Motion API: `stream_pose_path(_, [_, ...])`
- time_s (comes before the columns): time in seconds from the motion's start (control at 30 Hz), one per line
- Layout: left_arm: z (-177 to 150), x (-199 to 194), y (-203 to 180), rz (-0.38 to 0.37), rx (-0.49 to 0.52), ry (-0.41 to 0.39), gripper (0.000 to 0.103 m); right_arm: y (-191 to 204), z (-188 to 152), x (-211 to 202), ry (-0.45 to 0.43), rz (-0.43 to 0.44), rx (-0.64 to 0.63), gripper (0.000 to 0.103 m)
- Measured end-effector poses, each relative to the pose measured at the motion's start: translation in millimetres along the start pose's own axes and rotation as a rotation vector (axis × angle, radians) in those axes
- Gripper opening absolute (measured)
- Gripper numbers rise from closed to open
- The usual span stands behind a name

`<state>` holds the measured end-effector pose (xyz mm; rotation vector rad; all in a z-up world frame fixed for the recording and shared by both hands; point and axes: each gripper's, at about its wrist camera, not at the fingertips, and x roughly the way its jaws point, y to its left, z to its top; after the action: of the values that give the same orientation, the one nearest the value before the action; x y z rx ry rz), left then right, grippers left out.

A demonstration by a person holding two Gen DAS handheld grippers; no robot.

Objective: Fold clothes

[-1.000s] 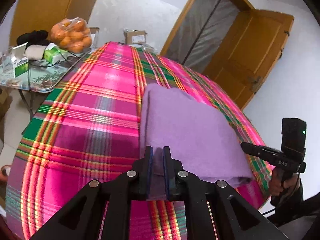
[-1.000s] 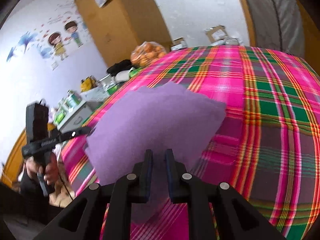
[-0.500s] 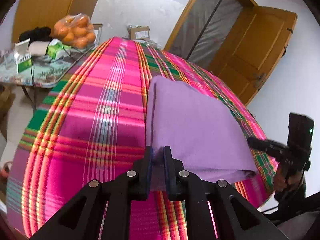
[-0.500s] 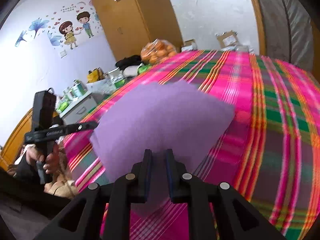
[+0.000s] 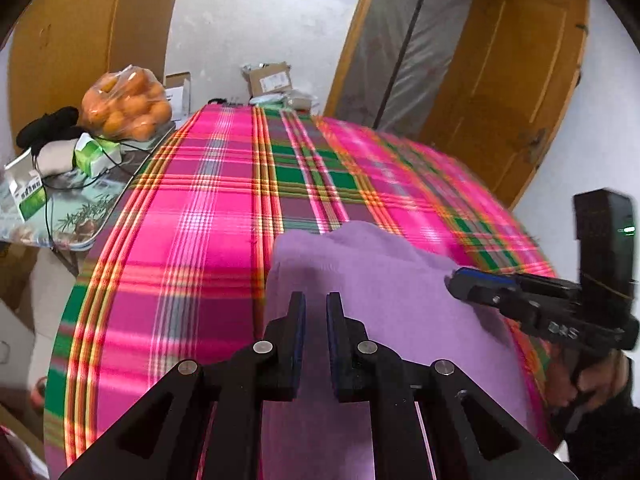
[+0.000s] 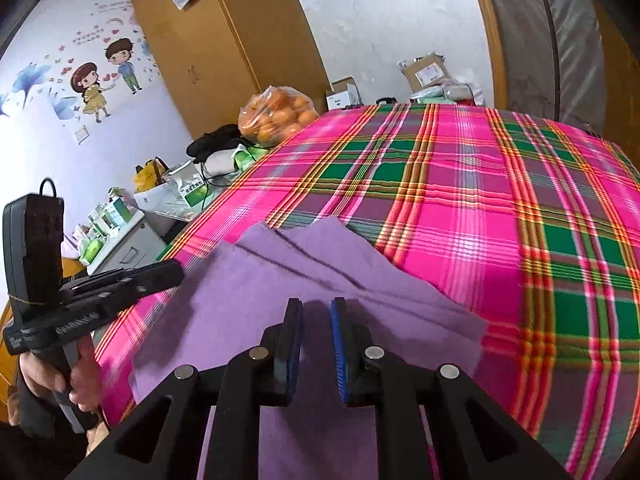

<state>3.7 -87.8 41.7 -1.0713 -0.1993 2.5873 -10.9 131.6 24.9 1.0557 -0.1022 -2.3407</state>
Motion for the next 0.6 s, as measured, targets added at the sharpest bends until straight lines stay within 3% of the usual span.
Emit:
stream_pose_path(0.17, [7.8, 24.2, -3.2, 0.015, 0.006, 0.045, 0.010, -0.6, 4.3, 19.5, 0.057, -0.025, -0.001, 0.014])
stream_pose_path(0.33, [9.5, 19.0, 2.3, 0.000, -0.016, 0.019, 0.010, -13.8, -1.9, -3.4, -0.011, -0.026, 0.043, 0.014])
stream_pose_path(0.43, [7.5, 24.0, 4.2, -0.005, -0.029, 0.029, 0.010, -30.3, -8.2, -2.4, 0.005, -0.048, 0.090, 0.013])
stream_pose_path(0.6, [5.0, 12.8, -4.3, 0.023, -0.015, 0.014, 0.010, -33.0, -10.8, -18.8, -0.029, -0.002, 0.111, 0.014])
